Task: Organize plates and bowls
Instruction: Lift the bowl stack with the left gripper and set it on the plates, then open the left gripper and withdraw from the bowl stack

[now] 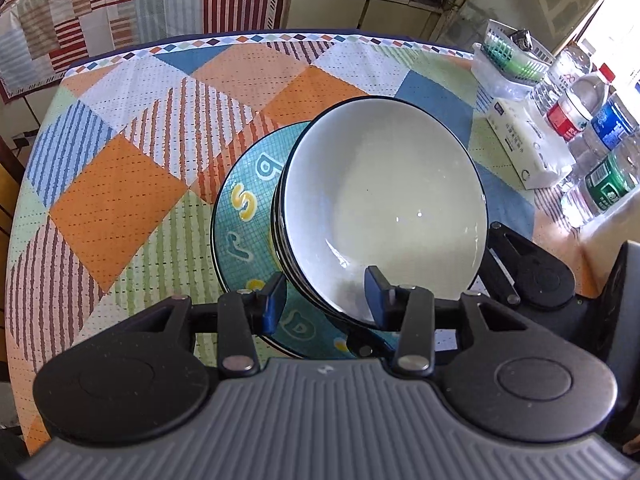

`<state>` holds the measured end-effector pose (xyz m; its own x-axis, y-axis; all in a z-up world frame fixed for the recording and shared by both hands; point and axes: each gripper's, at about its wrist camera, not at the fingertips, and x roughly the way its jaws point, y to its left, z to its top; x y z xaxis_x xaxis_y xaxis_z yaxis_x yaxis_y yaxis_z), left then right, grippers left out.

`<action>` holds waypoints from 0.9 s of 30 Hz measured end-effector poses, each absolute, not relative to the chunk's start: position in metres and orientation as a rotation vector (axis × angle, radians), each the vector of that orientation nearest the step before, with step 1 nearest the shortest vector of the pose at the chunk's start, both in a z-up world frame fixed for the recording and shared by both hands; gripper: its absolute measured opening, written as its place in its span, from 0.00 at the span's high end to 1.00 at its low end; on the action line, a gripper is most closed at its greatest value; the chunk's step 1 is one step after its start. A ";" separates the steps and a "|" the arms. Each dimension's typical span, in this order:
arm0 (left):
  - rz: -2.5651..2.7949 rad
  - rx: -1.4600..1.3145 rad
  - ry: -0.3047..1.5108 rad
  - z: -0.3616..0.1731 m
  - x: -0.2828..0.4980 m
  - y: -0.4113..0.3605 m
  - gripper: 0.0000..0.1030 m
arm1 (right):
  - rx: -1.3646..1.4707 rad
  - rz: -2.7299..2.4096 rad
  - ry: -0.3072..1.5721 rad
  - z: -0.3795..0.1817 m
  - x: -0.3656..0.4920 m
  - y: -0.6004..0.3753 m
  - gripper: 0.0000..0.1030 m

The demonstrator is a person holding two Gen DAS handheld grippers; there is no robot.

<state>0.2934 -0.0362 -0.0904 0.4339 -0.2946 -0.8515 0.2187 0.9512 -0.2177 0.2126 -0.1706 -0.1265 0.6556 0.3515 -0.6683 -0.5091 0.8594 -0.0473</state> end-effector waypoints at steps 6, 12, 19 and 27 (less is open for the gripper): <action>-0.326 -0.068 1.070 -0.092 0.300 -0.036 0.60 | -0.207 0.486 0.737 -0.125 0.220 -0.171 0.18; -0.311 -0.086 1.076 -0.092 0.300 -0.037 0.60 | -0.218 0.441 0.755 -0.126 0.220 -0.165 0.18; -0.199 0.065 0.887 -0.066 0.260 -0.054 0.54 | -0.288 0.393 0.753 -0.119 0.199 -0.165 0.16; -0.176 -0.015 0.833 -0.030 0.207 -0.044 0.50 | -0.080 0.315 0.745 -0.102 0.155 -0.197 0.13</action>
